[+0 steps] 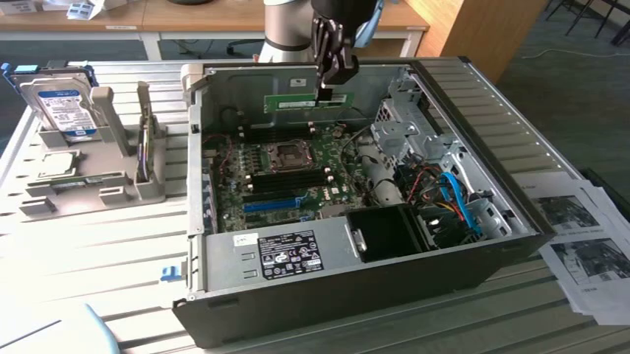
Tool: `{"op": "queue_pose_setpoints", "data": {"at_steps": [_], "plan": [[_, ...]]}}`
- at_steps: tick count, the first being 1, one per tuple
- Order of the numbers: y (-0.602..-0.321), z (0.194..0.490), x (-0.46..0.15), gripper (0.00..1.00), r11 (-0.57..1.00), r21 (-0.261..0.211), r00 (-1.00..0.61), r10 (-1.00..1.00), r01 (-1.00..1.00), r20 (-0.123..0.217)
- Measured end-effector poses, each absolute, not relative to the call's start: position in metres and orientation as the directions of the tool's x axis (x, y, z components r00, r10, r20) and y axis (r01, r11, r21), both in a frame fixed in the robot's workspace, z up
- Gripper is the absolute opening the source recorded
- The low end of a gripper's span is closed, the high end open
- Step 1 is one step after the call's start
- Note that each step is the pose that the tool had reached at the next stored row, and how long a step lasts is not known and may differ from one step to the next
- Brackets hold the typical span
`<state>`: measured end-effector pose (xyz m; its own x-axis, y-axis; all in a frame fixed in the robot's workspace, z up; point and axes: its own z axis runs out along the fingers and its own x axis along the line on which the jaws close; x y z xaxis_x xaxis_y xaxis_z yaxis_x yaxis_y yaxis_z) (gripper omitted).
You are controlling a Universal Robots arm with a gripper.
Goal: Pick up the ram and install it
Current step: 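Pick up the ram and move it above insertion slot, then insert the ram into the slot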
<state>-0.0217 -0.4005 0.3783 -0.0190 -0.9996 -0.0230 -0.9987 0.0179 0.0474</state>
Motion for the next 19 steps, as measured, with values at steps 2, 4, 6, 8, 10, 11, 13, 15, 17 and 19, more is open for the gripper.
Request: {"op": "queue_pose_setpoints", "data": {"at_steps": [2,4,6,8,10,11,13,15,17,19], "plan": [[-0.401,0.377,-0.022,0.11,0.018,0.047,-0.019,-1.000,-0.999,-0.023],[-0.401,0.375,-0.022,0.11,0.018,0.048,-0.019,-1.000,-0.999,-0.023],[-0.401,0.373,-0.022,0.11,0.018,0.049,-0.019,-1.000,-0.999,-0.023],[-0.401,0.357,-0.022,0.11,0.018,0.053,-0.019,-1.000,-0.998,-0.023],[-0.401,0.357,-0.022,0.11,0.018,0.053,-0.019,-1.000,-0.998,-0.023],[-0.401,0.357,-0.022,0.11,0.018,0.053,-0.019,-1.000,-0.998,-0.023],[-0.401,0.357,-0.022,0.11,0.018,0.053,-0.019,-1.000,-0.998,-0.023],[-0.401,0.357,-0.022,0.11,0.018,0.053,-0.019,-1.000,-0.998,-0.023],[-0.401,0.357,-0.022,0.11,0.018,0.053,-0.019,-1.000,-0.998,-0.023],[-0.401,0.357,-0.022,0.11,0.018,0.053,-0.019,-1.000,-0.998,-0.023]]}}
